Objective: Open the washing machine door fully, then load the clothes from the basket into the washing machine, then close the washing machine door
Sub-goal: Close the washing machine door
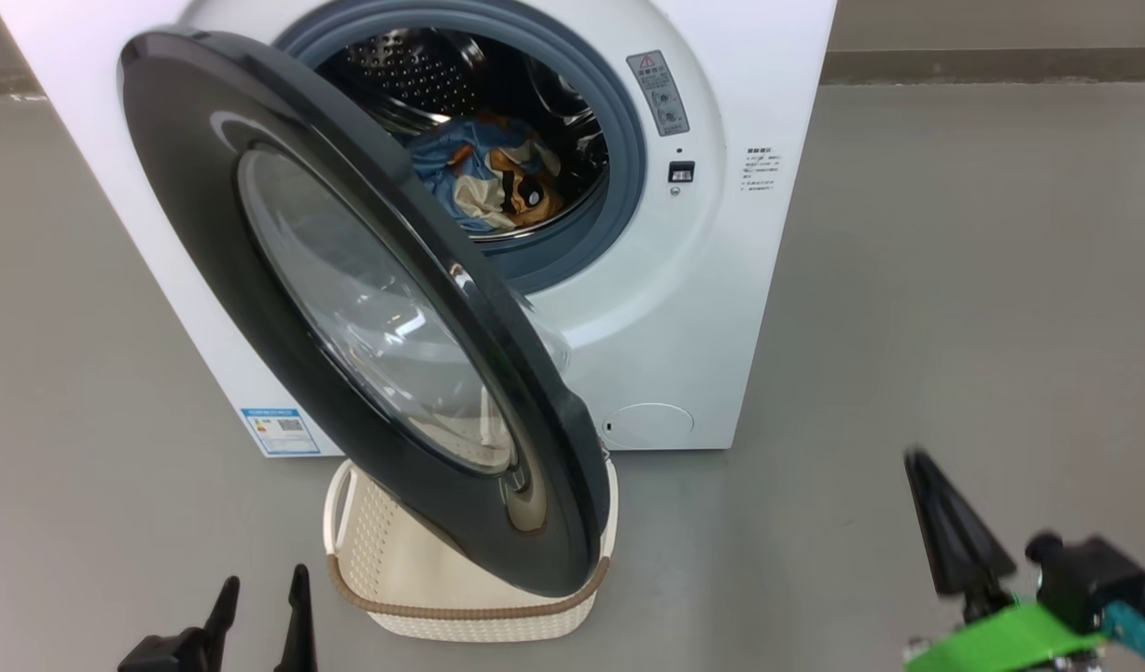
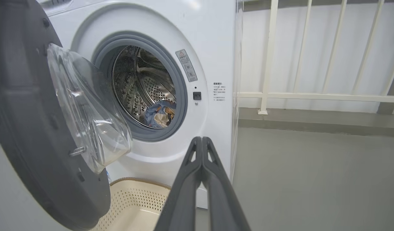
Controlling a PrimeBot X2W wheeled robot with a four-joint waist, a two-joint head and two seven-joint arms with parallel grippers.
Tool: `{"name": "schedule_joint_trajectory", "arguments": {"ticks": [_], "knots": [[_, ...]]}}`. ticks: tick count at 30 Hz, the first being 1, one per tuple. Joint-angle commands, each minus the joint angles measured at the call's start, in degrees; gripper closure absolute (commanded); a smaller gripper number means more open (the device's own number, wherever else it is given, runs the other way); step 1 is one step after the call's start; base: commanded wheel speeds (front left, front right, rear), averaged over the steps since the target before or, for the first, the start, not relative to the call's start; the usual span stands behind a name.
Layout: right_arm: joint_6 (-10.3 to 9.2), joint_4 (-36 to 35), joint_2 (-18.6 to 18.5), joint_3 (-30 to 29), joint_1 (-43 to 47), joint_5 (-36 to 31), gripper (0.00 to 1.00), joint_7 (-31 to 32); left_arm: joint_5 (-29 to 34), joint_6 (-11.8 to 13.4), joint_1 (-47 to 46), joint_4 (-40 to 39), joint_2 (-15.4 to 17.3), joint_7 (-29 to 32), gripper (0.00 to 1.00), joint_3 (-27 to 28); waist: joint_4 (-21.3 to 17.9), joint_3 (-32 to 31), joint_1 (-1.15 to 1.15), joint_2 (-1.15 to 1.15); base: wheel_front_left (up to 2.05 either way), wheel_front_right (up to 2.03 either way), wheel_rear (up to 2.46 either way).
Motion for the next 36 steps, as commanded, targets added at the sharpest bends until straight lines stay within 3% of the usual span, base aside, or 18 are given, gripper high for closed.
{"name": "schedule_joint_trajectory", "arguments": {"ticks": [1, 12, 17, 19, 29, 36], "knots": [[0.09, -3.1, -0.9, 2.2, -3.5, 0.5, 1.0, -0.3, 0.2, -0.2, -1.7, -1.0, 0.4, -0.8, 0.0, 1.7, 0.2, 0.0, 0.0, 0.0, 0.0, 0.0, 0.0], [0.09, -16.5, 0.5, 13.8, -16.6, 2.7, 1.0, -0.3, -2.1, 0.7, -2.5, -0.9, 0.4, -0.8, 0.0, -0.6, 2.9, 0.0, 0.0, 0.0, 0.0, 0.0, 0.0], [0.09, -18.6, 0.9, 17.6, -19.9, 3.1, 1.0, -0.3, -2.4, 0.9, -2.6, -1.1, 0.4, -0.8, 0.0, -1.4, 3.7, 0.0, 0.0, 0.0, 0.0, 0.0, 0.0], [0.09, -19.5, 1.6, 21.7, -22.3, 4.0, 1.0, -0.3, -2.7, 1.1, -2.8, -1.1, 0.4, -0.8, 0.0, -2.0, 4.3, 0.0, 0.0, 0.0, 0.0, 0.0, 0.0], [0.09, -10.5, 3.5, 35.3, -22.8, 8.4, 1.0, -0.3, -2.9, 1.4, -3.2, -1.4, 0.4, -0.8, 0.0, -3.0, 5.9, 0.5, 0.0, 0.0, 0.0, 0.0, 0.0], [0.09, -2.9, 4.3, 39.3, -18.9, 10.2, 1.0, -0.3, -3.1, 1.7, -3.3, -2.1, 0.4, -0.8, 0.0, -3.5, 6.1, 1.3, 0.0, 0.0, 0.0, 0.0, 0.0]]}}
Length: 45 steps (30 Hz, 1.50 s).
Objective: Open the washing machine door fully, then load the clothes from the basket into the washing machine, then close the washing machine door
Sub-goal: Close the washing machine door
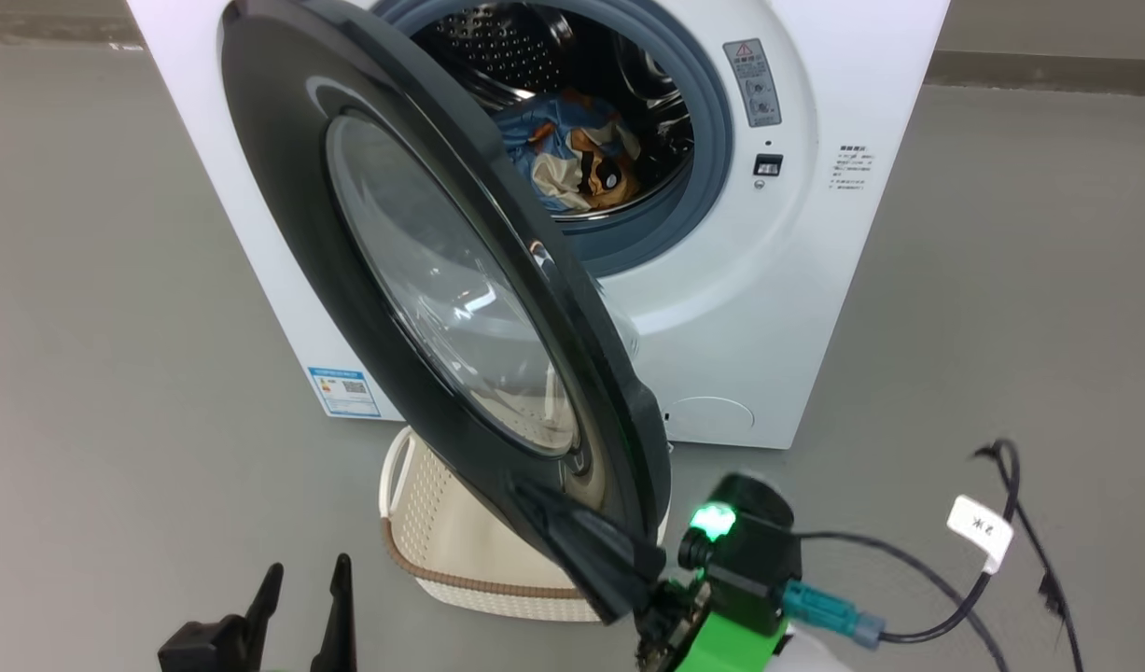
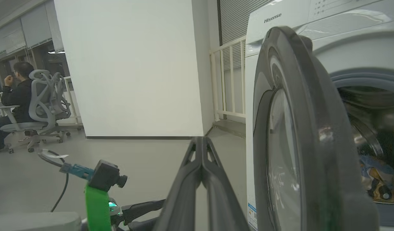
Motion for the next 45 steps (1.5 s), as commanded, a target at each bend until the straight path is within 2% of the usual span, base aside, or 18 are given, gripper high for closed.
{"name": "schedule_joint_trajectory", "arguments": {"ticks": [1, 11, 18, 33, 45], "knots": [[0.09, 0.1, 1.5, 0.8, 0.8, 1.0, 1.0, -0.3, -0.3, 0.5, -2.2, -1.7, 0.6, -0.8, 0.0, 1.7, -0.2, 0.3, 0.0, 0.0, 0.0, 0.0, 0.0], [0.09, 7.4, 1.8, -2.0, 0.8, 1.5, 1.0, -0.3, -0.6, 0.5, -2.8, -2.0, 0.6, -0.8, 0.0, 0.5, -0.5, 1.8, 0.0, 0.0, 0.0, 0.0, 0.0], [0.09, 9.4, 1.4, -4.7, -1.2, 1.7, 1.0, -0.3, -1.6, 1.1, -3.6, -2.7, 0.6, -0.8, 0.0, -0.8, 0.4, 3.9, 0.0, 0.0, 0.0, 0.0, 0.0], [0.09, 8.8, -0.3, -9.4, -7.5, 1.7, 1.0, -0.3, -2.3, 2.5, -5.2, -4.5, 0.6, -0.8, 0.0, -2.4, -0.3, 9.5, 0.0, 0.0, 0.0, 0.0, 0.0], [0.09, 6.9, -3.1, -12.5, -16.1, 1.4, 1.0, -0.3, -2.1, 5.0, -8.9, -9.3, 0.6, -0.8, 0.0, -5.4, -1.4, 19.9, 0.0, 0.0, 0.0, 0.0, 0.0]]}}
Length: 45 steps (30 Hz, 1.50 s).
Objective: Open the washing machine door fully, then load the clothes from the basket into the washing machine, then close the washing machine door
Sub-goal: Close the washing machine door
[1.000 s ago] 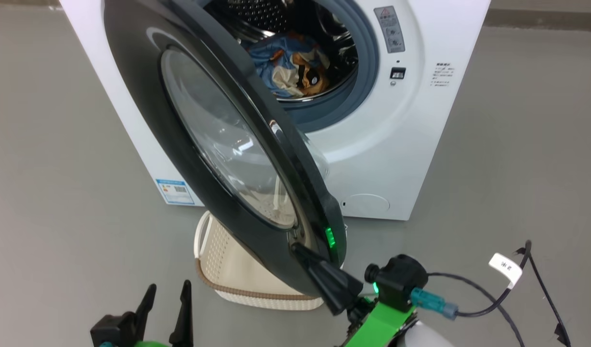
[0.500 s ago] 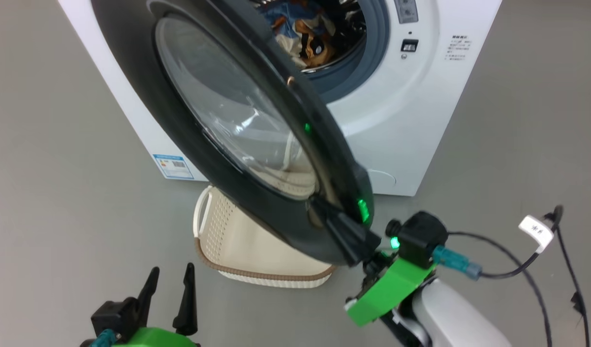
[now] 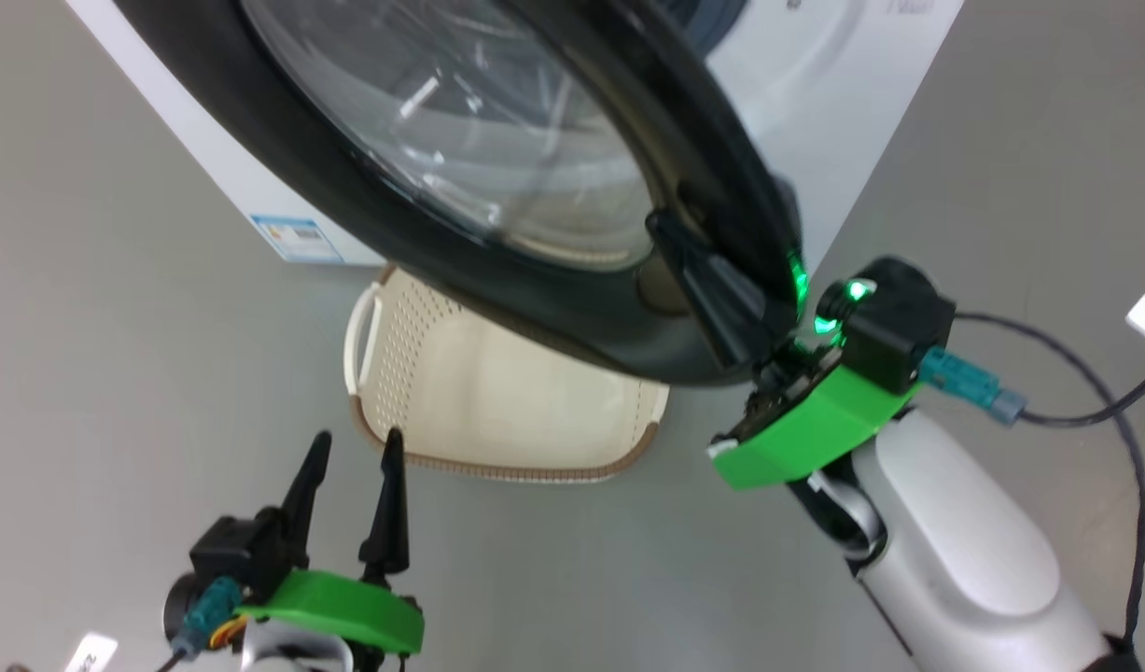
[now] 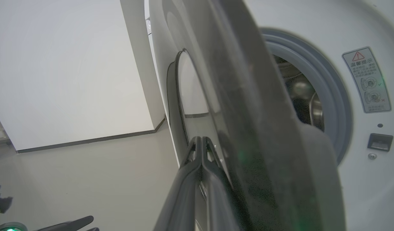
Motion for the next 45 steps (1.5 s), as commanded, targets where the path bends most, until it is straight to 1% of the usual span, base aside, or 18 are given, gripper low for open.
{"name": "schedule_joint_trajectory", "arguments": {"ticks": [1, 7, 13, 18, 28, 34, 41, 45], "knots": [[0.08, -1.5, 0.3, 0.3, -1.7, 0.1, 1.0, -0.3, 0.6, 0.5, -2.0, -2.0, 0.6, -0.4, 0.0, 1.4, -0.6, 4.3, 0.0, 0.0, 0.0, 0.0, 0.0], [0.08, -1.6, -1.2, -0.4, -6.4, 0.2, 1.0, -0.3, 1.3, 1.4, -4.0, -3.2, 0.6, -0.4, 0.0, 0.6, -0.8, 7.9, 0.0, 0.0, 0.0, 0.0, 0.0], [0.08, -1.7, -2.4, -1.2, -10.2, 0.0, 1.0, -0.3, 1.9, 1.8, -5.1, -3.7, 0.6, -0.4, 0.0, 0.2, -0.9, 10.2, 0.0, 0.0, 0.0, 0.0, 0.0], [0.08, -0.8, -4.1, -2.3, -14.1, 0.1, 1.0, -0.3, 1.5, 2.3, -5.8, -4.0, 0.6, -0.4, 0.0, -1.2, -0.1, 12.3, 0.0, 0.0, 0.0, 0.0, 0.0], [0.08, 1.5, -6.6, -2.1, -21.2, -0.3, 1.0, -0.3, 0.8, 3.8, -5.9, -6.0, 0.6, -0.4, 0.0, -3.6, 1.4, 15.9, 0.0, 0.0, 0.0, 0.0, 0.0], [0.08, 3.0, -7.7, -2.6, -26.1, -0.6, 1.0, -0.3, 0.9, 4.6, -5.8, -7.1, 0.6, -0.4, 0.0, -4.0, 2.0, 17.3, 0.0, 0.0, 0.0, 0.0, 0.0], [0.08, 8.1, -9.8, -2.9, -31.3, -1.5, 1.0, -0.3, 1.4, 4.1, -6.2, -7.3, 0.6, -0.4, 0.0, -4.8, 3.6, 17.5, 0.0, 0.0, 0.0, 0.0, 0.0], [0.08, 12.4, -11.2, -2.1, -34.4, -2.6, 1.0, -0.3, 3.1, 2.8, -6.8, -5.8, 0.6, -0.4, 0.0, -6.5, 4.3, 17.4, 0.0, 0.0, 0.0, 0.0, 0.0]]}}
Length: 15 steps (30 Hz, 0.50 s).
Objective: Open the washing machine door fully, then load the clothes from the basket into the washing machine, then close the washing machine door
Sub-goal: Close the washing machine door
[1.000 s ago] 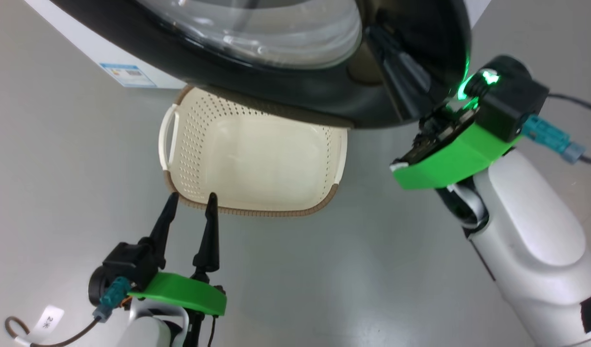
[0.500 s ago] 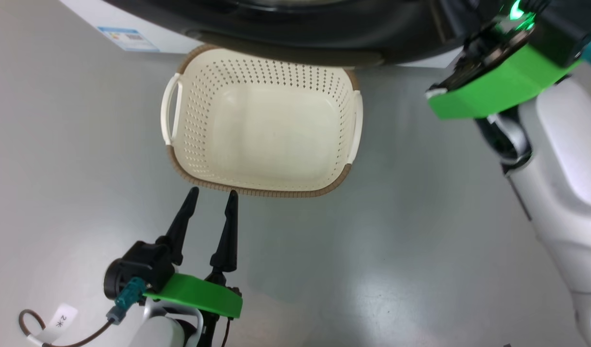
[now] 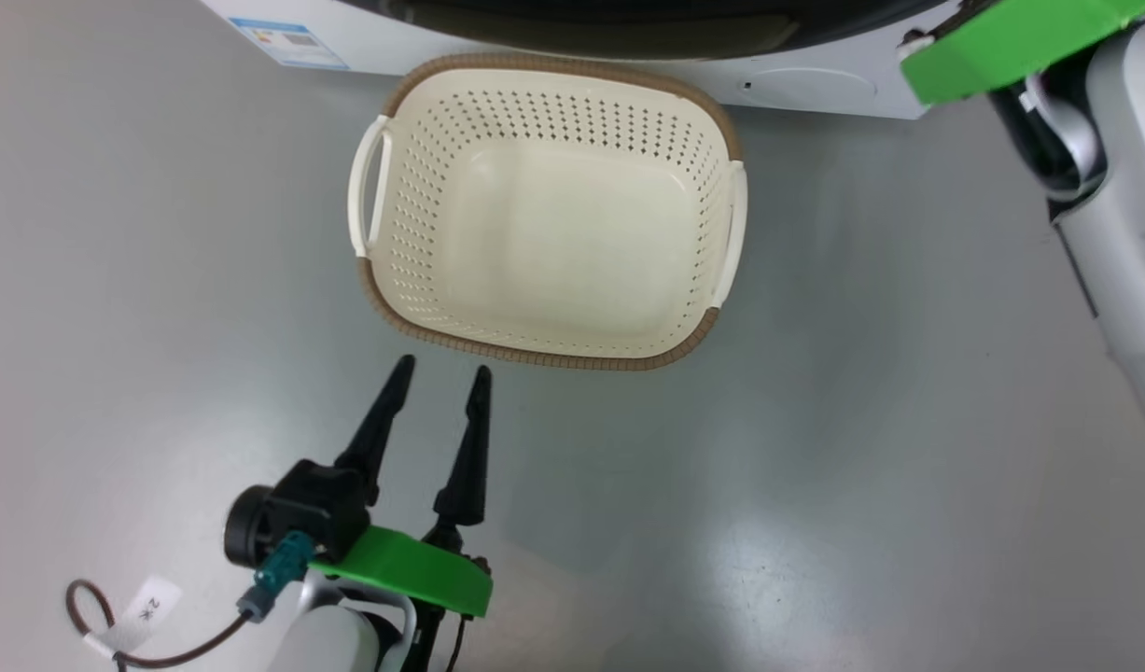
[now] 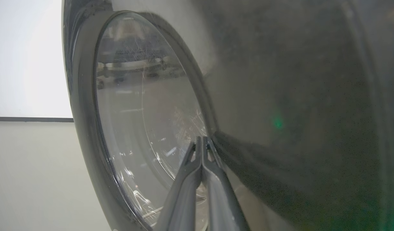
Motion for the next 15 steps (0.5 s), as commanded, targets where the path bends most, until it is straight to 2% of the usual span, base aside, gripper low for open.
{"name": "schedule_joint_trajectory", "arguments": {"ticks": [1, 8, 15], "knots": [[0.08, 0.7, -0.3, 0.0, -1.7, -0.6, 1.0, -0.3, 0.6, -0.4, -0.7, -0.5, 0.8, -0.4, 0.0, 1.4, 0.4, -0.3, 0.0, 0.0, 0.0, 0.0, 0.0], [0.08, 6.7, -2.2, -0.6, -4.9, -1.9, 1.0, -0.3, 0.5, -0.6, -0.8, -0.2, 0.8, -0.4, 0.0, 2.1, 0.6, -1.3, 0.0, 0.0, 0.0, 0.0, 0.0], [0.08, 4.7, -0.9, -1.5, -2.0, -0.9, 1.0, -0.3, -0.4, -0.5, -0.5, 0.8, 0.8, -0.4, 0.0, 2.6, -1.6, -3.2, 0.0, 0.0, 0.0, 0.0, 0.0]]}}
